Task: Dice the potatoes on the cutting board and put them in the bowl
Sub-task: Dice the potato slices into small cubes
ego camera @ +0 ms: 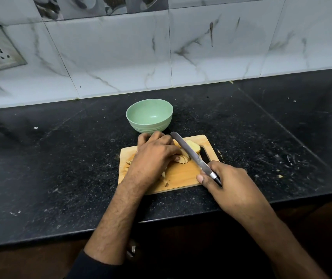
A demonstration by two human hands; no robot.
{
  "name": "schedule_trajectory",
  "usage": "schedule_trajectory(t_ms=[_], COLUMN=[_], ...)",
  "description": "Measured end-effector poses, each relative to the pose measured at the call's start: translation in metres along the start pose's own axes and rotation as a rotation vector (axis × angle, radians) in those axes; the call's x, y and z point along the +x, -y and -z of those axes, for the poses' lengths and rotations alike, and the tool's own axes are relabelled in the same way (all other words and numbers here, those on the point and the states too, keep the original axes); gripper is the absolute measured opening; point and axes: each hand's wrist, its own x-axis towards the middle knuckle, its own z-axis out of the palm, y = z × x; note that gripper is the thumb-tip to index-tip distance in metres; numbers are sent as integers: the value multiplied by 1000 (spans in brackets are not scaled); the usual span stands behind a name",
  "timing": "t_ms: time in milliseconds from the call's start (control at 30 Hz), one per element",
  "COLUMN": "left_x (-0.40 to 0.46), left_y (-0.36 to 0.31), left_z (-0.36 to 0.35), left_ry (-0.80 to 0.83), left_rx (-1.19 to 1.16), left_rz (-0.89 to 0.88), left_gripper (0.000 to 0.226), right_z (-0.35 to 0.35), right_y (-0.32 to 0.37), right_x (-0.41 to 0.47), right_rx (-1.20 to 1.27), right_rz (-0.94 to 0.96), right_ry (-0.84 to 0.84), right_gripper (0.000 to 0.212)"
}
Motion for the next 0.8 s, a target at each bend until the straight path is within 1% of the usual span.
schedule_trajectory(t_ms=[133, 300, 400, 700, 800], left_x=[-2, 0, 1, -6, -7], left_y=[3, 3, 1, -2, -2], left_z=[-2, -1, 0, -1, 0], left_ry=[-49, 17, 48, 46, 24], left_rx=[-60, -48, -54, -111, -100], left_rz=[28, 69, 83, 59, 73], left_gripper=[11, 15, 18, 14, 12], right_z=[2, 3, 4, 11, 9], right_y=[-1, 0, 0, -4, -4], right_x=[0, -2, -5, -16, -16], right_rx=[-11, -24, -37, -145, -165], right_rz=[-11, -20, -37, -61, -60], right_ry=[-6, 15, 57, 148, 132], right_gripper=[23, 24, 20, 30, 25])
